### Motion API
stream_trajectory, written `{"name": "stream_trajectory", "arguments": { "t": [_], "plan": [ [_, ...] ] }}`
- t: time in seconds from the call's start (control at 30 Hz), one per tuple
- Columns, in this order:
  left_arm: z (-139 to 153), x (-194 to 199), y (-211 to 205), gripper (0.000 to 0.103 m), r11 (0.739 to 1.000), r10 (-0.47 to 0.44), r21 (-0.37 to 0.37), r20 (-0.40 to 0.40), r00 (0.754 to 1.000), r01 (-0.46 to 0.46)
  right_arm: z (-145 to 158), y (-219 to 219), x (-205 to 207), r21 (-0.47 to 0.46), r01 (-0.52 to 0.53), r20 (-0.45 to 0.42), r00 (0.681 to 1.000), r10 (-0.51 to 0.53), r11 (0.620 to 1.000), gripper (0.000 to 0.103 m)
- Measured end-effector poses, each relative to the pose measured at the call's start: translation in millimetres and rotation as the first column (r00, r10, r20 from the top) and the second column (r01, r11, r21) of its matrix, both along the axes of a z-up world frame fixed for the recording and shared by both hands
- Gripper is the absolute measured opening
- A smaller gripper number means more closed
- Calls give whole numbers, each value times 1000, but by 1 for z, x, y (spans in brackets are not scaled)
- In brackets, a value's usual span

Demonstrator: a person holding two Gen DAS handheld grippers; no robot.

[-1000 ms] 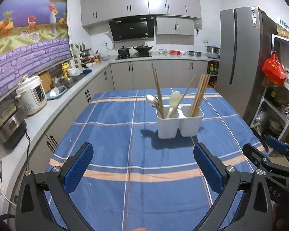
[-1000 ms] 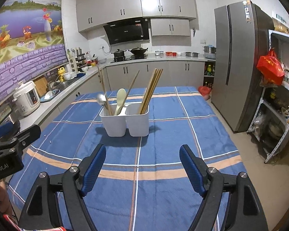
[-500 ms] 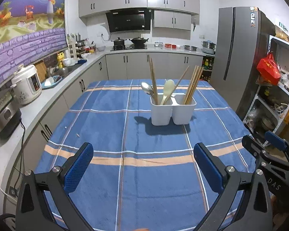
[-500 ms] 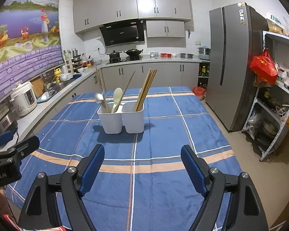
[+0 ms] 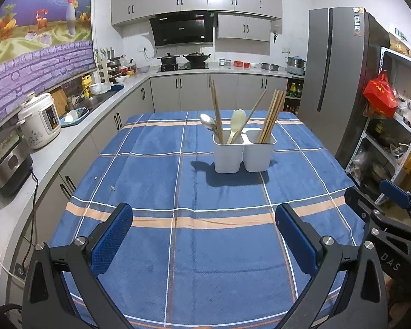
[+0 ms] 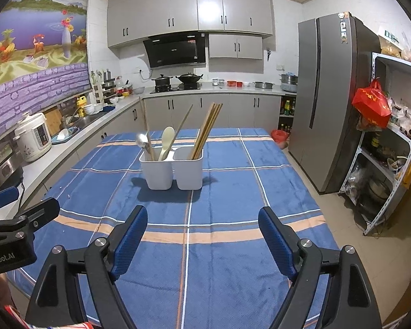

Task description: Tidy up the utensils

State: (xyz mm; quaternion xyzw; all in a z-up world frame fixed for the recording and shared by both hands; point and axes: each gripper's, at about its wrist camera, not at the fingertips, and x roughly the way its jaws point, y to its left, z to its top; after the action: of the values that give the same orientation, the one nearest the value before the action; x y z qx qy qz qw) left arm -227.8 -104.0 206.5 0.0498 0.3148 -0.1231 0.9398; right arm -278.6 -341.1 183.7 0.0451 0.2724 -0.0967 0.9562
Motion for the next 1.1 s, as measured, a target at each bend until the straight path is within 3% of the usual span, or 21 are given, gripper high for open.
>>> {"name": "stream_trajectory", "arguments": {
  "t": [0.57,1.1],
  "plan": [
    [-3,-7,-7,103,1000,-11,-7,-38,999,11,0,0,-6,-4,-1,12,1000,1,1000,88],
    [-17,11,-15,103,1000,-12,1,-91,996,12,-9,-5,4,-7,-13,-10,1000,13,1000,88]
  ]
}}
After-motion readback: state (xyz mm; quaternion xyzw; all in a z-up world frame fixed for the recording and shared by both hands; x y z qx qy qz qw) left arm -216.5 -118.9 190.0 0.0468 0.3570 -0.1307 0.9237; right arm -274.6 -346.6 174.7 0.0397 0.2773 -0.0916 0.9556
